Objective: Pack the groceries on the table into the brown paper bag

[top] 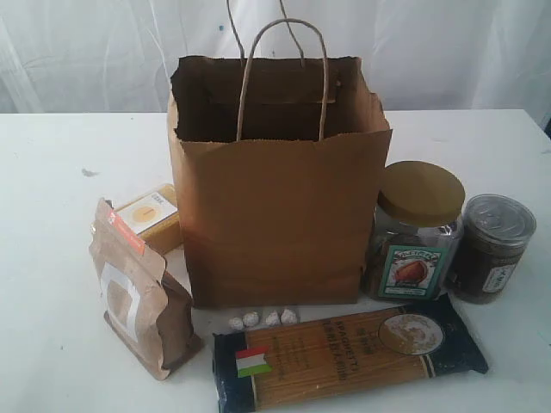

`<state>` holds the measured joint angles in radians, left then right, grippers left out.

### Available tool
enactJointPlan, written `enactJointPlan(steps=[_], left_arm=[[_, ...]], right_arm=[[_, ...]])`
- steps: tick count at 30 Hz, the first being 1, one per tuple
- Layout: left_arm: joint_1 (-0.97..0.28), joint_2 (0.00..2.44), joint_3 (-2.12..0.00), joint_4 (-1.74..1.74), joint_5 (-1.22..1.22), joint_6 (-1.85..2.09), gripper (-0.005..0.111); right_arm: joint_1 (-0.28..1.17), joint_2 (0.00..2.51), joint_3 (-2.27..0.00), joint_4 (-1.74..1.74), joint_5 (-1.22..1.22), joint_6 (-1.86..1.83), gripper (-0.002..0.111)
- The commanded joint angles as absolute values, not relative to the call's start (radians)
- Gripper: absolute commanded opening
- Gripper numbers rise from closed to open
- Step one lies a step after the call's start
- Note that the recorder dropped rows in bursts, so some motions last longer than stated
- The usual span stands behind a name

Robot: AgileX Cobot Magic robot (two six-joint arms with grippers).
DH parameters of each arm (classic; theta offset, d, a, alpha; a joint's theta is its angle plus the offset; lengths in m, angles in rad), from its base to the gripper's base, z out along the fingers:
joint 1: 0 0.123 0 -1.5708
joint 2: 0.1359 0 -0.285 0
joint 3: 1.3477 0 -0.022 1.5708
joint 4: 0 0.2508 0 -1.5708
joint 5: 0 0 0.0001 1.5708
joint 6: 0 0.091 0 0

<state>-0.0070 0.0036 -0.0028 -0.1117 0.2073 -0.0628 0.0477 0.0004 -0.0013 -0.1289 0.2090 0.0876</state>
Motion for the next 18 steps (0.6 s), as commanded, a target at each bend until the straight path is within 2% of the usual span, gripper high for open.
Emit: enactJointPlan(steps=[1,18], left_arm=[[-0.013,0.0,0.0,-0.126,0.203,-0.063,0.001],[-0.013,0.0,0.0,-0.092,0.203,-0.063,0.001]], right_arm=[[0.05,0.0,0.0,-0.129,0.203,0.083,0.0],[0.05,0.0,0.0,-0.13,0.203,0.083,0.0]])
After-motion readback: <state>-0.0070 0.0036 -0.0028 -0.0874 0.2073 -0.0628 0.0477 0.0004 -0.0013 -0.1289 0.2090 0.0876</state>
